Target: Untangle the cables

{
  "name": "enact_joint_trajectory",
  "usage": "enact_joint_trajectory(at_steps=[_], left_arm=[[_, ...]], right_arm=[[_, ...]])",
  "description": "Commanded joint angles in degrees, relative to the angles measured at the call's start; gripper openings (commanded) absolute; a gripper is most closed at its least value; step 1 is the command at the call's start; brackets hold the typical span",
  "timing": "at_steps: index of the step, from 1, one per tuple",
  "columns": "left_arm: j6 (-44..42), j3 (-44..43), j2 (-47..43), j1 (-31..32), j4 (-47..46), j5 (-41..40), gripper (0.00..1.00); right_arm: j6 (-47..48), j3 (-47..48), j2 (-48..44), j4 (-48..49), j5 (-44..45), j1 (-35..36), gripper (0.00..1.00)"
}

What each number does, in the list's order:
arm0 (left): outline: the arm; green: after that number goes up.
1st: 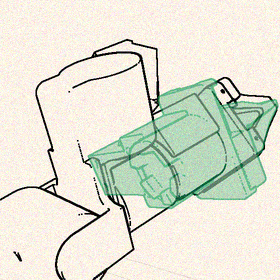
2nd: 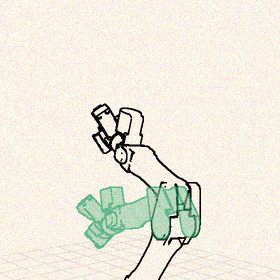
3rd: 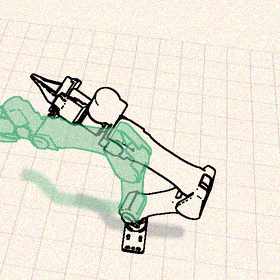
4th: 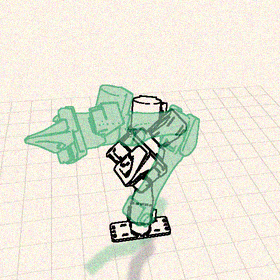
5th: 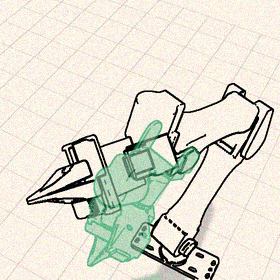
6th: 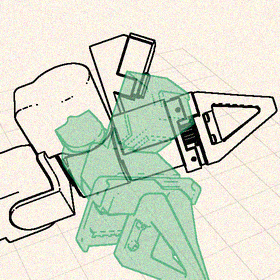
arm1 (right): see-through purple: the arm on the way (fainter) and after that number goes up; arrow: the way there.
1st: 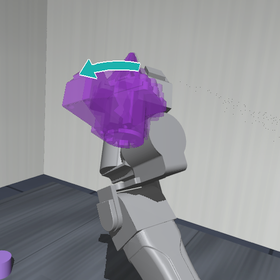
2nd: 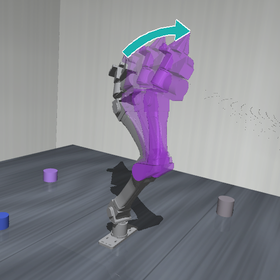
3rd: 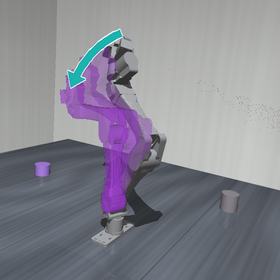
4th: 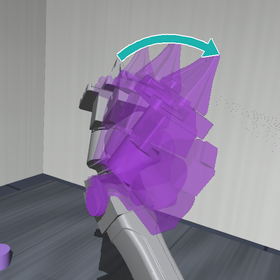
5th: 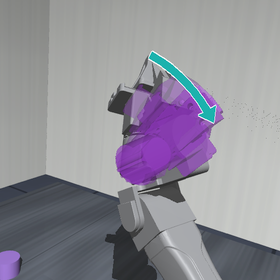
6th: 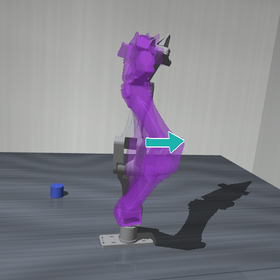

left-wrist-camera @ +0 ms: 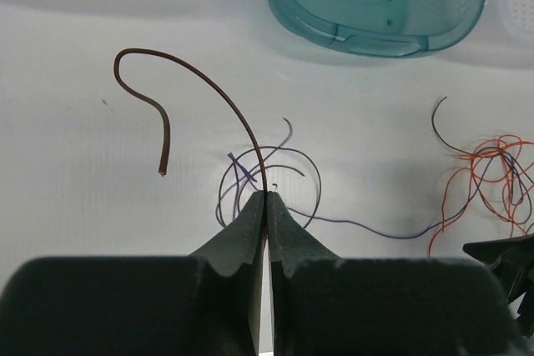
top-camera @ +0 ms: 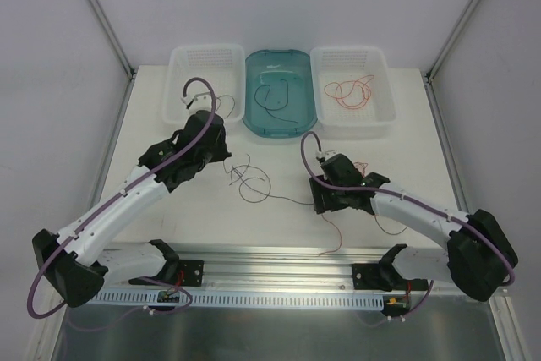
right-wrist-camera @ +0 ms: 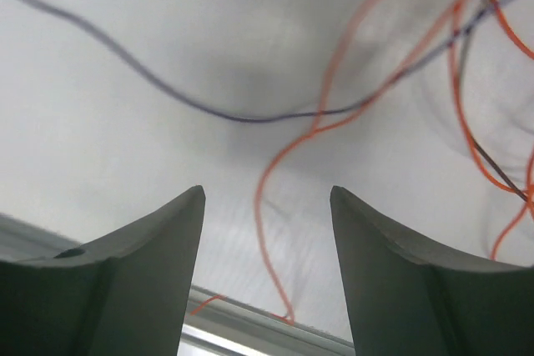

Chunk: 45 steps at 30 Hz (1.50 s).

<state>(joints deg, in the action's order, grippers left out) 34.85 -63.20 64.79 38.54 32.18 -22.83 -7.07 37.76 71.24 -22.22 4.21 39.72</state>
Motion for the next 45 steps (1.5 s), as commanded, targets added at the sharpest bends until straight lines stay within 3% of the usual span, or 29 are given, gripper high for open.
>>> enact_joint_trajectory(at_steps=[1,9,13,20,27,36,38,41,42,43,45], left_arm=[[-2.8,-1.8,-1.4,-0.1,2.4,1.9,0.0],[-3.0,-3.6,-4.5,-0.1,3.4,3.0,0.0],[-4.3,-5.8,-5.9,-0.1,4.2,4.0,0.0],[-10.6,-16.9,-6.0,-0.1,9.4,-1.9,0.0],[-16.5,-24.8,-6.2,-0.2,11.4,-10.2,0.0],[-19.1,-28.9,-7.0,-0.2,11.9,-13.6,0.0],[-19.4,-28.9,-7.3,-0.2,12.0,-14.8,0.0],[-19.7,-29.1,-7.5,-0.2,11.9,-15.7,0.0],[-19.8,-29.2,-7.7,-0.2,11.9,-15.8,0.0],[-20.0,-29.3,-7.7,-0.2,11.9,-16.2,0.0],[-20.5,-29.5,-7.6,-0.2,12.1,-17.2,0.0]], right_arm=[[3.4,5.2,-5.0,1.8,-2.3,4.9,0.66],[6.6,9.2,-4.2,10.7,-16.2,11.4,0.69],[7.7,11.3,5.0,14.6,-17.2,12.2,0.68],[8.5,14.9,16.1,17.7,-14.7,12.4,0.67],[10.2,19.0,24.2,18.1,-14.3,12.5,0.66],[12.1,24.6,32.3,19.6,-20.3,14.2,0.6],[12.2,25.9,33.4,19.5,-20.6,14.2,0.56],[12.2,27.0,35.1,19.3,-21.2,14.2,0.41],[12.2,27.1,35.2,19.1,-21.3,14.2,0.33],[12.2,26.9,35.0,19.0,-20.9,14.2,0.19],[12.8,26.7,34.1,16.8,-20.6,14.2,0.07]])
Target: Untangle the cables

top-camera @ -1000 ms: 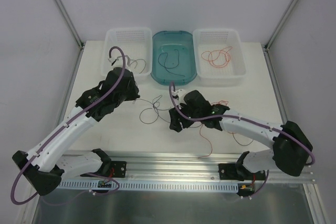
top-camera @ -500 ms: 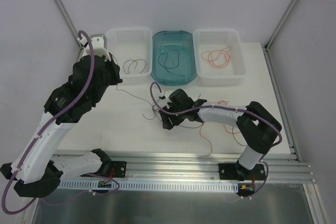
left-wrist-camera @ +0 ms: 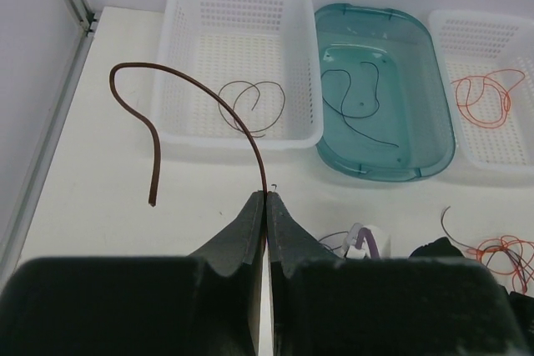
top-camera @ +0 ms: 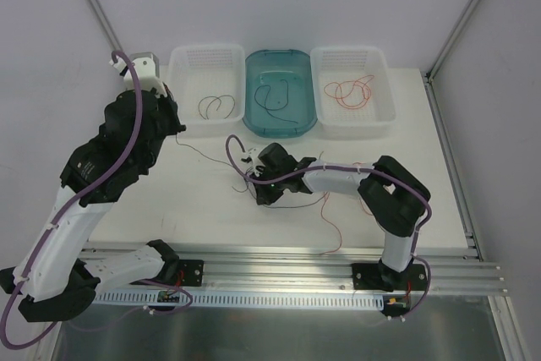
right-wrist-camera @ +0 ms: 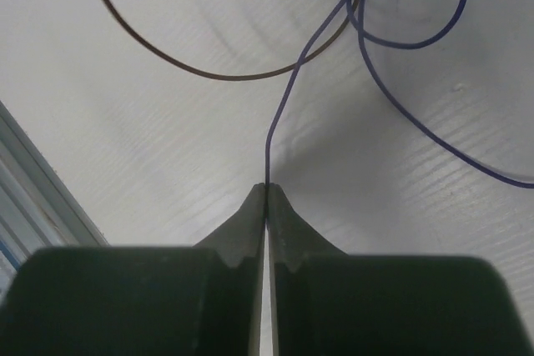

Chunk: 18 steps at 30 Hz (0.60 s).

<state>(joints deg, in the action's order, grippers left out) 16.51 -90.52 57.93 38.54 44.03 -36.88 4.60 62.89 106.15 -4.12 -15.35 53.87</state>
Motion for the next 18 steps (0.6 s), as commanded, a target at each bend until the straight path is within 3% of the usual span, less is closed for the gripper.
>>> enact_joint_trajectory(at_steps=[1,8,14,18], left_arm=[[-2.4,-2.2,-0.7,-0.2,0.1,-3.5,0.01],[-4.1,-1.5,-0.3,-0.2,0.2,-8.0,0.01],[-4.7,1.4,1.2,-2.2,-0.1,-12.0,0.02],[-3.9,5.3,2.3,-5.8,0.0,-10.8,0.02]], right_arm=[[1.0,1.1,-1.6,-1.9,-0.6,0.2,0.01],[2.2,-10.0,-18.8,-9.1,7.2,-2.1,0.01],[3.8,-13.8,-42.1,-21.9,10.4,-6.3,0.01],[3.6,-11.8,-54.1,-28.9,14.5,-14.5,0.01]])
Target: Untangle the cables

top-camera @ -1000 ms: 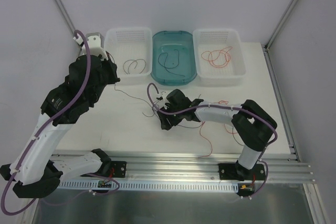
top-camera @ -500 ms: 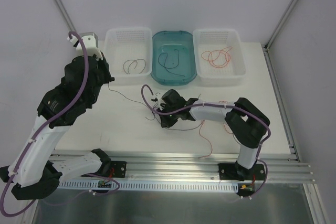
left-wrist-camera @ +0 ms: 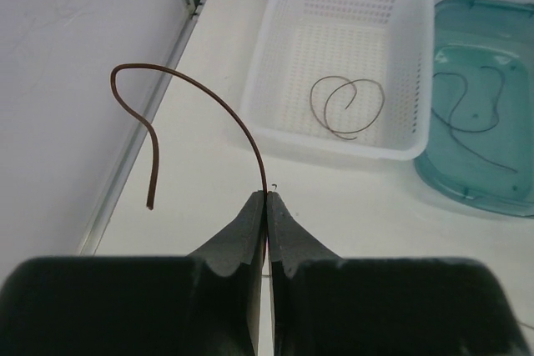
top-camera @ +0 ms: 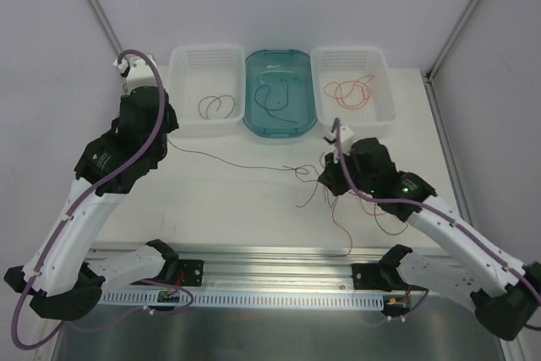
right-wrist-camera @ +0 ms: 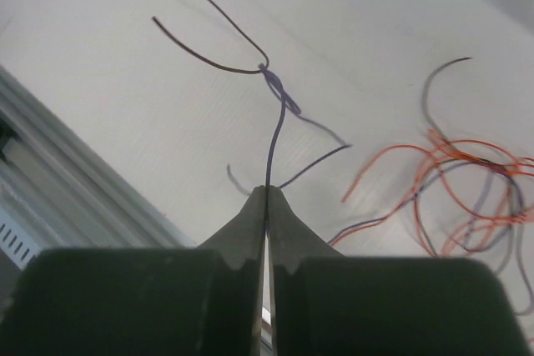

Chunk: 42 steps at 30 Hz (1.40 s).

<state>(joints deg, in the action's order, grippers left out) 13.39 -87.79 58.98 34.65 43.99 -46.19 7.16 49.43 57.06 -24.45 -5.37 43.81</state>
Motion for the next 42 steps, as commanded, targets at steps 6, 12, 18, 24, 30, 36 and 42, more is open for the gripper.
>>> enact_joint_trajectory(at_steps=[6,12,18,24,30,36,42], left_arm=[[0.7,6.9,2.0,-8.1,0.1,1.9,0.02],[0.2,10.9,1.8,-12.5,0.2,0.1,0.02],[1.9,17.2,0.0,-17.9,0.2,3.5,0.02],[3.4,20.0,-2.0,-21.7,0.7,6.2,0.01],[4.5,15.6,-4.0,-21.7,0.7,18.3,0.0],[4.1,8.3,-4.8,-21.7,1.0,27.9,0.0],[3.3,-5.0,-1.8,-21.7,1.6,32.0,0.0]], right_arm=[[-0.6,5.7,-16.4,-15.4,11.3,-13.1,0.01],[-3.8,8.5,-23.8,-16.9,19.1,-15.2,0.01],[-4.2,13.9,-26.7,-18.1,25.7,-15.2,0.01],[-4.6,16.3,-25.8,-18.5,24.7,-15.2,0.01],[-6.5,12.4,-18.3,-17.7,13.7,-15.2,0.01],[-11.1,0.0,-10.8,-9.6,5.8,-15.2,0.07],[-14.3,-9.7,0.7,0.1,-3.3,-15.2,0.2]])
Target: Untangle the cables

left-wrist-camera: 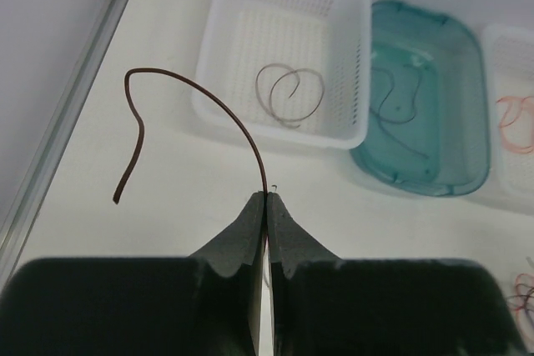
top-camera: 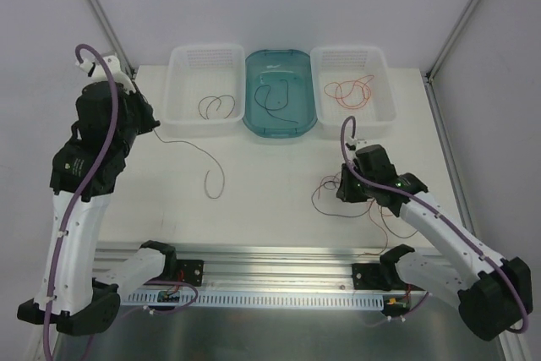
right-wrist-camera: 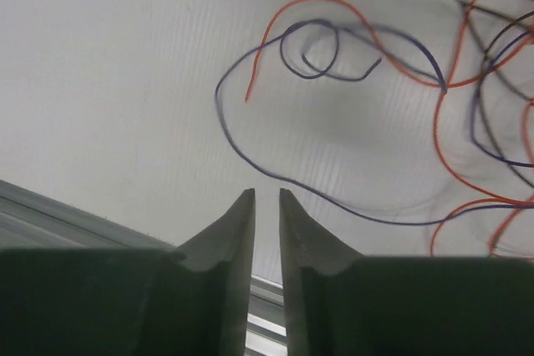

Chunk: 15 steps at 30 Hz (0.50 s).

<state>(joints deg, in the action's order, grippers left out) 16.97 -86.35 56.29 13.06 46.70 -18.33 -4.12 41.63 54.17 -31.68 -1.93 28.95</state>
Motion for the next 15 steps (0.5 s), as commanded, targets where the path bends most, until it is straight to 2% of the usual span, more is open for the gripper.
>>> enact_joint_trajectory(at_steps=[1,6,7,9,10,15], left_arm=[[-0.4,-8.4,2.5,-0.1,-1.1,4.7,0.0],[0.3,-20.4,8.0,-0.1,-1.3,6.7,0.03],[0.4,-23.8,10.5,-0.1,-1.4,6.8,0.03],[0.4,-27.2,13.0,-0.1,-1.9,7.1,0.03],[0.4,-31.0,16.0,-0.1,-2.1,7.3,0.03],[-1.1,-42.9,25.4,-0.2,-3.9,6.4,0.03]], right_arm=[[-3.4,-2.5,4.9,9.2,-7.5,-0.3,0.24],[-3.4,-4.5,11.1,13.1,-12.2,-0.1,0.54],[-3.5,-4.5,11.5,13.7,-12.7,0.0,0.63],[-3.3,-4.1,11.8,13.8,-12.7,0.4,0.7],[-3.2,-3.9,12.2,13.9,-12.8,0.7,0.78],[-2.0,-2.5,13.3,12.7,-13.9,1.7,0.91]])
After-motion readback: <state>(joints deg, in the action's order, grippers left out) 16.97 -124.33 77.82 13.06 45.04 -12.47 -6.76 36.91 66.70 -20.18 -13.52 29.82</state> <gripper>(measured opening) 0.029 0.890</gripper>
